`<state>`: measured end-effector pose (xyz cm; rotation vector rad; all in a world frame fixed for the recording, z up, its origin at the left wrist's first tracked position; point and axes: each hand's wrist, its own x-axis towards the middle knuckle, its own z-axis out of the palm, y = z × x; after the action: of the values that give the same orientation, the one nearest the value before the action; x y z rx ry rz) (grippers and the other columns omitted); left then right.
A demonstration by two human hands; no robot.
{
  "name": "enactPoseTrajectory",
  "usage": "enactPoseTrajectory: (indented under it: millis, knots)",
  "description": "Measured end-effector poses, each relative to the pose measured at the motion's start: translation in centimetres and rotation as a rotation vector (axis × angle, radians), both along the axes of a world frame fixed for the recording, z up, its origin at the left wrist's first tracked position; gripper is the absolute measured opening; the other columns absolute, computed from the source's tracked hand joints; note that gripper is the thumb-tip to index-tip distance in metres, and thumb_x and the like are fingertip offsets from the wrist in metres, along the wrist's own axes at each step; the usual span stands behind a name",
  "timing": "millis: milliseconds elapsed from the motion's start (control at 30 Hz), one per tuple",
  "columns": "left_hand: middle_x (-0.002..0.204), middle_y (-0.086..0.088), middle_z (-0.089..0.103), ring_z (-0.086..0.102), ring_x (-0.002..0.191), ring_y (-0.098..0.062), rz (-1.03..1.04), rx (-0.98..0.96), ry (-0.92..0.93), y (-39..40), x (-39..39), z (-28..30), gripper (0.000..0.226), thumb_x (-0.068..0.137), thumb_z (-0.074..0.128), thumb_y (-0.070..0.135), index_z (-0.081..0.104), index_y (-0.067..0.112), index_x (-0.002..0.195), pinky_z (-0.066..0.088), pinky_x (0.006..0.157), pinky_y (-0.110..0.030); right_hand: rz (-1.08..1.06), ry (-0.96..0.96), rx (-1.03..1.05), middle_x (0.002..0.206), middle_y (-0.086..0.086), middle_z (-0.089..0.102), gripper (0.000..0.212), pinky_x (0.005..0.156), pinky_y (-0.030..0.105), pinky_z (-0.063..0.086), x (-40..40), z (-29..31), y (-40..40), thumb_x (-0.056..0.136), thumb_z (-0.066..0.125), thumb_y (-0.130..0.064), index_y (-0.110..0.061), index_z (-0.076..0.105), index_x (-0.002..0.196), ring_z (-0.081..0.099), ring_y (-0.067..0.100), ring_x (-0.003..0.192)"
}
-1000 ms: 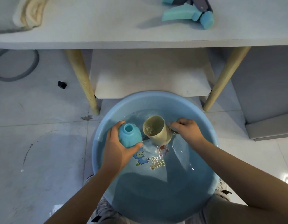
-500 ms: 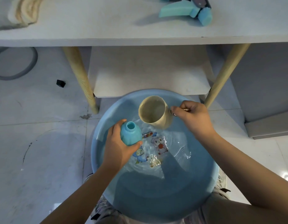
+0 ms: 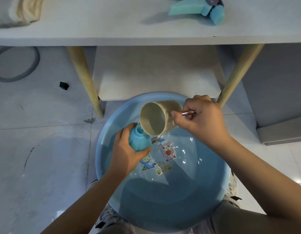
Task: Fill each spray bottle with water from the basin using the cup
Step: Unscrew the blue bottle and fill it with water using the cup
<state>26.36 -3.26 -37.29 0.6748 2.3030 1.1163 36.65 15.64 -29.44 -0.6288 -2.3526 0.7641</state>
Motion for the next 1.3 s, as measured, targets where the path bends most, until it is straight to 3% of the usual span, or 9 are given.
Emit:
enactPoseTrajectory:
  millis: [100,233,367,500,834,1034,1234,1300]
  knots:
    - [0.12,0.007,0.044,0.047,0.108,-0.01,-0.001,0.01,0.0,0.0,0.0,0.1,0.085,0.06,0.088,0.024,0.044,0.026,0.132,0.039,0.087,-0.022,0.014,0.007,0.057,0.048,-0.009,0.036,0.036,0.067,0.001,0.027,-0.1,0.7,-0.1,0.071,0.058,-0.037,-0.01,0.048,0.049,0.041,0.018,0.067]
    - [0.122,0.004,0.046,0.047,0.108,-0.009,-0.008,0.008,-0.005,0.0,0.1,0.1,0.084,0.06,0.088,0.026,0.044,0.027,0.132,0.039,0.088,-0.021,0.023,0.024,0.118,0.048,-0.008,0.036,0.035,0.061,0.014,0.019,-0.2,1.3,0.0,0.071,0.059,-0.033,-0.009,0.047,0.048,0.04,0.018,0.066]
    - [0.121,0.007,0.044,0.045,0.107,-0.006,-0.008,0.016,-0.006,0.1,0.1,0.3,0.08,0.061,0.088,0.024,0.039,0.039,0.122,0.036,0.086,-0.013,0.017,0.038,0.157,0.048,-0.007,0.036,0.035,0.063,0.015,0.019,-0.2,1.4,0.1,0.07,0.06,-0.031,-0.008,0.046,0.048,0.038,0.018,0.065]
    - [0.12,0.009,0.043,0.044,0.106,-0.005,-0.02,0.01,-0.003,0.1,0.2,0.2,0.079,0.061,0.088,0.024,0.039,0.04,0.121,0.033,0.075,0.002,0.012,0.045,0.202,0.044,0.001,0.043,0.035,0.065,0.016,0.021,-0.2,1.3,0.3,0.071,0.061,-0.03,-0.008,0.046,0.048,0.037,0.016,0.062]
    - [0.12,0.009,0.043,0.045,0.107,-0.005,-0.031,0.022,-0.003,0.1,0.3,0.4,0.081,0.06,0.088,0.023,0.035,0.049,0.114,0.033,0.084,-0.009,0.044,0.065,0.269,0.044,-0.002,0.044,0.037,0.068,0.024,0.028,-0.3,1.5,0.5,0.073,0.062,-0.027,-0.007,0.046,0.046,0.036,0.012,0.058]
    - [0.119,0.008,0.044,0.045,0.104,-0.004,-0.03,0.024,-0.007,0.2,0.3,0.3,0.08,0.059,0.088,0.023,0.036,0.05,0.114,0.032,0.079,-0.001,0.068,0.097,0.317,0.044,-0.001,0.045,0.037,0.07,0.024,0.027,-0.3,1.5,0.5,0.072,0.064,-0.024,-0.009,0.044,0.046,0.037,0.013,0.057]
    - [0.118,0.008,0.043,0.045,0.105,-0.006,-0.034,0.026,0.0,0.1,0.3,0.2,0.081,0.06,0.088,0.023,0.035,0.049,0.115,0.034,0.084,-0.011,0.104,0.12,0.362,0.046,0.0,0.045,0.035,0.069,0.027,0.029,-0.4,1.5,0.5,0.074,0.065,-0.024,-0.013,0.043,0.049,0.038,0.016,0.056]
    - [0.118,0.008,0.044,0.045,0.105,-0.005,-0.035,0.029,0.005,0.1,0.3,0.2,0.081,0.06,0.088,0.023,0.036,0.047,0.116,0.033,0.081,-0.005,0.111,0.122,0.369,0.046,0.0,0.045,0.035,0.07,0.027,0.028,-0.4,1.6,0.5,0.075,0.066,-0.024,-0.013,0.044,0.05,0.037,0.016,0.057]
